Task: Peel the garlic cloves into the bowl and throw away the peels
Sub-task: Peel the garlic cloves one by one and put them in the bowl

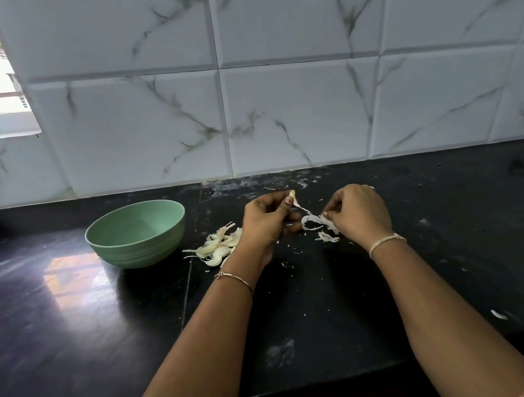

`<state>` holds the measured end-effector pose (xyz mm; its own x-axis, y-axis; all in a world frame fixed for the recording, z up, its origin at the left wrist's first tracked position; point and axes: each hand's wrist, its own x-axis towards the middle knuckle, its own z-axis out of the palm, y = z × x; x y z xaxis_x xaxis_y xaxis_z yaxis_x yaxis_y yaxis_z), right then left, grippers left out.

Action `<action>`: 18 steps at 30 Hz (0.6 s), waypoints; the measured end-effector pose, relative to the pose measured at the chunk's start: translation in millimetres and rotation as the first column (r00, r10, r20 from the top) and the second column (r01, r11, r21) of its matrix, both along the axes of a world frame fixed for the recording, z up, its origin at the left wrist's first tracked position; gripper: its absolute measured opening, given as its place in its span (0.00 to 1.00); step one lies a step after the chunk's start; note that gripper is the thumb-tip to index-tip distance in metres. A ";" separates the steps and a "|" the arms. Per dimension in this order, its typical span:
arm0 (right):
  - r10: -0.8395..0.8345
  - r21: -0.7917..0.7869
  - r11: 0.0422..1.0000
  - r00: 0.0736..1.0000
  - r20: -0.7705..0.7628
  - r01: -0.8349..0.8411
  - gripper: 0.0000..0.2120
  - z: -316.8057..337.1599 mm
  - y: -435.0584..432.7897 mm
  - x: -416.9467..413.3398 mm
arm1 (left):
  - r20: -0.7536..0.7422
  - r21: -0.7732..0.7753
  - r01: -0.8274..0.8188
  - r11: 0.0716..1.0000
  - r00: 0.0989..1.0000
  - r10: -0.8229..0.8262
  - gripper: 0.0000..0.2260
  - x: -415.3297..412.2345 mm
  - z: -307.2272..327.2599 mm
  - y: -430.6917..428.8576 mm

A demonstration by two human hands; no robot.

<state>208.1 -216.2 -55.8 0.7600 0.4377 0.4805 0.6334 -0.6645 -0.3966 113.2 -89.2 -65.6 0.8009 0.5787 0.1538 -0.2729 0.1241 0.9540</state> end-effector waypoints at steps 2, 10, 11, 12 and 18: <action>0.010 0.043 0.999 1.000 -0.019 -0.009 0.09 -0.5 -0.6 1.7 | -0.014 -0.031 0.019 0.999 1.000 -0.020 0.05 0.7 -1.7 0.2; 0.464 0.524 0.812 0.829 -0.312 -0.257 0.02 0.4 14.4 -7.0 | -0.031 -0.067 0.041 0.997 0.999 -0.044 0.02 2.0 -4.2 -0.6; 0.472 0.540 0.801 0.827 -0.307 -0.257 0.01 -0.5 15.2 -7.5 | -0.028 -0.072 0.040 0.997 0.999 -0.042 0.01 2.2 -4.3 -0.8; 0.476 0.562 0.790 0.825 -0.306 -0.247 0.01 -1.2 15.3 -8.0 | -0.023 -0.080 0.040 0.996 0.999 -0.042 0.01 2.4 -4.4 -0.6; 0.486 0.628 0.754 0.807 -0.336 -0.193 0.01 -0.3 16.1 -11.6 | 0.002 -0.142 0.046 0.989 0.999 -0.046 0.01 2.8 -4.9 1.1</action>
<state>196.6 -200.2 -56.1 0.7971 0.4870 0.3571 0.4179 -0.0180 -0.9083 116.0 -88.1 -70.5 0.8272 0.5572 0.0720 -0.2630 0.2706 0.9261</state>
